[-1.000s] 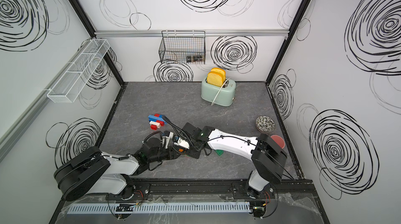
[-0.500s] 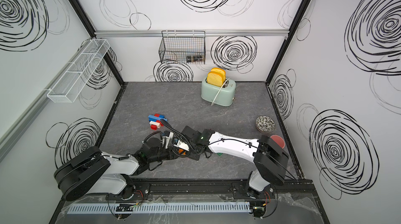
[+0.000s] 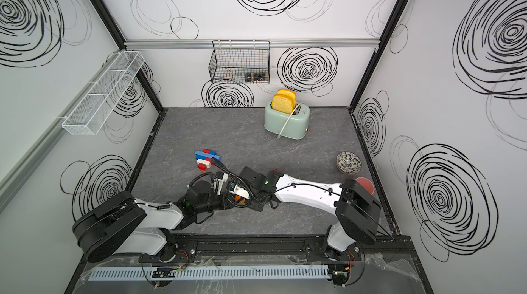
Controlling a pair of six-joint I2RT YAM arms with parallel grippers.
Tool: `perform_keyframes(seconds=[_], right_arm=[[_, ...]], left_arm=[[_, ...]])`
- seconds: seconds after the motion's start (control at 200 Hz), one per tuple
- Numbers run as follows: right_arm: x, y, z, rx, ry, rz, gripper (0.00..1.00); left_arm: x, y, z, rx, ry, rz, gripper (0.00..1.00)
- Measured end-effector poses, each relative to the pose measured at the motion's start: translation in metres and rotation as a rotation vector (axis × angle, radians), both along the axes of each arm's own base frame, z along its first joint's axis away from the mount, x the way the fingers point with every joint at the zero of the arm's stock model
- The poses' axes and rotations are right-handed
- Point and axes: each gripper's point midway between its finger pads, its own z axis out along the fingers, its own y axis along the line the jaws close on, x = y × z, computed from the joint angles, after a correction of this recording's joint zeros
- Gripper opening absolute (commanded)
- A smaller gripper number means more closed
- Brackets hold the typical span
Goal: Assemble a heart with lego
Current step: Assemble the lego brick with the lego brick.
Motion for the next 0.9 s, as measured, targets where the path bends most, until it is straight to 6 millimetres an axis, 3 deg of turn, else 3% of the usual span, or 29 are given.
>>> perform_keyframes(seconds=[0.305, 0.66, 0.901], right_arm=[[0.0024, 0.0004, -0.0043, 0.011, 0.074, -0.025, 0.29], [0.0007, 0.0008, -0.0096, -0.016, 0.037, -0.021, 0.30], [0.0024, 0.0020, -0.0031, -0.004, 0.041, -0.019, 0.37]], left_arm=[[0.0008, -0.0004, -0.0004, -0.002, -0.002, 0.001, 0.58], [0.0005, -0.0001, -0.0009, -0.005, 0.002, 0.004, 0.59], [-0.0011, 0.0010, -0.0012, -0.004, 0.017, 0.004, 0.65]])
